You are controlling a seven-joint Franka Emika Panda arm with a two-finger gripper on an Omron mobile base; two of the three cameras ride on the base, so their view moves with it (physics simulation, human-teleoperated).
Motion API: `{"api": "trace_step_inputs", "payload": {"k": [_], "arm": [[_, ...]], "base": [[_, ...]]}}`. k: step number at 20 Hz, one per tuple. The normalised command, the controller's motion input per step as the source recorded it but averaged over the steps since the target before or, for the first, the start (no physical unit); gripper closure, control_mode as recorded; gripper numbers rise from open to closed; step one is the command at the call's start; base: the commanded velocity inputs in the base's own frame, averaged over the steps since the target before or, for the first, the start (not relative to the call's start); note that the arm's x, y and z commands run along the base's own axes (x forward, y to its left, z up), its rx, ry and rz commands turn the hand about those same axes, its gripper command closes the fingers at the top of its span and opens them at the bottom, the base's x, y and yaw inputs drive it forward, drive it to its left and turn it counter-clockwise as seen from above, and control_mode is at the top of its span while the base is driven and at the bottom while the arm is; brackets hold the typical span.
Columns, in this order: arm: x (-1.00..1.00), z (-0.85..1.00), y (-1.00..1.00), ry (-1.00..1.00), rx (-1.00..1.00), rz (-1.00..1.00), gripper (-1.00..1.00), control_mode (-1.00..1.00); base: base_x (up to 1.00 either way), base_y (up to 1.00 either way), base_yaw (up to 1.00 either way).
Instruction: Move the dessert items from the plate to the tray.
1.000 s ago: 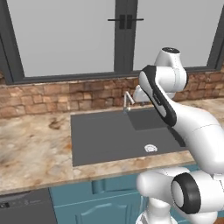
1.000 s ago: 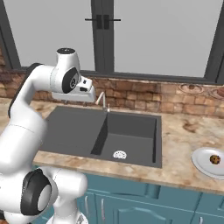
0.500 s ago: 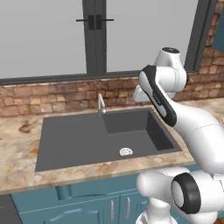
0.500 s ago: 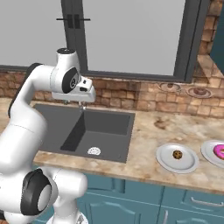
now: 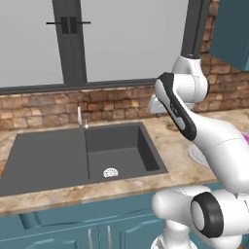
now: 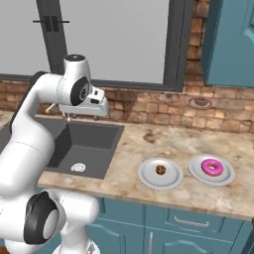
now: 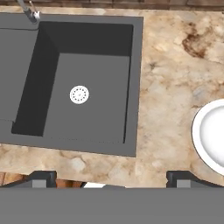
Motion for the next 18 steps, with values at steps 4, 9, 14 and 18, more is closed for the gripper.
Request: {"api": "trace_step_inputs", "payload": {"k": [4,9,14,18], "arm": [[0.0,0.0,0.0,0.0,0.0,0.0,-1.0,1.0],[0.0,0.0,0.0,0.0,0.0,0.0,-1.0,1.0],[0.0,0.0,0.0,0.0,0.0,0.0,-1.0,1.0],[0.0,0.0,-0.4,0.0,0.0,0.0,-1.0,-1.0]], "base": [[0.0,-0.62,0.0],[0.0,-0.58,0.0],[0.0,-0.48,0.0],[0.0,0.0,0.0]]}}
